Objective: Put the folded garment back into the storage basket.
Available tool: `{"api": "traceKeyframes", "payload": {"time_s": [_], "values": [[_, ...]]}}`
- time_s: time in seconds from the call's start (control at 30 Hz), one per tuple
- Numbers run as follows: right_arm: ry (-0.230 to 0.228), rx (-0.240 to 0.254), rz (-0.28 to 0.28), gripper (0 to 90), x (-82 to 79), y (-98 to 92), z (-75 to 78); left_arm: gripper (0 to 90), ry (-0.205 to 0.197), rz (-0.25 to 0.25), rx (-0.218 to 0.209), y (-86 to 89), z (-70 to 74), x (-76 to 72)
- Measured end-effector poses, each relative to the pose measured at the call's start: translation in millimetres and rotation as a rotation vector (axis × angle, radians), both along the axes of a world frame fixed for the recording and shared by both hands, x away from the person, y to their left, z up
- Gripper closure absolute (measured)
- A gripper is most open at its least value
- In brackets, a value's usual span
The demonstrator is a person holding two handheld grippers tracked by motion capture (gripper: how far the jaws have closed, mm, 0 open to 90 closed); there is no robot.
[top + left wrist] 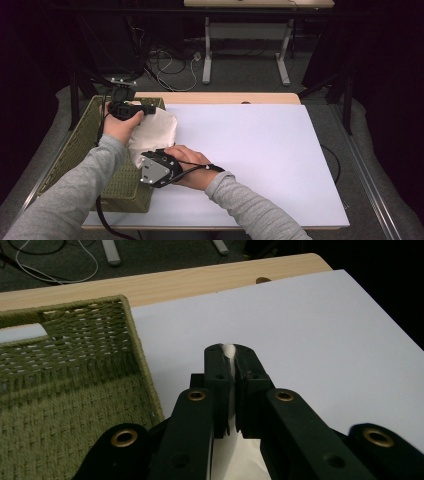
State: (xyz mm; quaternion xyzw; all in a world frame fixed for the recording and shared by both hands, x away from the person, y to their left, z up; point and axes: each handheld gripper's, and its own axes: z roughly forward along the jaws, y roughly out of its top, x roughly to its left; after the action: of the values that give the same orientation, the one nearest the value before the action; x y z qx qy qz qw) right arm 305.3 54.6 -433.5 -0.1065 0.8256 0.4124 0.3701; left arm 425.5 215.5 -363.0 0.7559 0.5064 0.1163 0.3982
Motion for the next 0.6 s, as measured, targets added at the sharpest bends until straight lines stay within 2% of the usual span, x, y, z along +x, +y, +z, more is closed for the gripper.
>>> {"api": "traceKeyframes", "payload": {"time_s": [0.27,0.6], "values": [[0.004,0.019,-0.027,84.4,-1.5,18.6,1.8,85.9,-0.003,-0.001,-0.009,16.9,5.1,4.6],[-0.002,0.017,-0.024,84.4,-5.7,29.6,3.7,85.9,-0.013,0.031,-0.016,36.7,8.0,-4.2]]}}
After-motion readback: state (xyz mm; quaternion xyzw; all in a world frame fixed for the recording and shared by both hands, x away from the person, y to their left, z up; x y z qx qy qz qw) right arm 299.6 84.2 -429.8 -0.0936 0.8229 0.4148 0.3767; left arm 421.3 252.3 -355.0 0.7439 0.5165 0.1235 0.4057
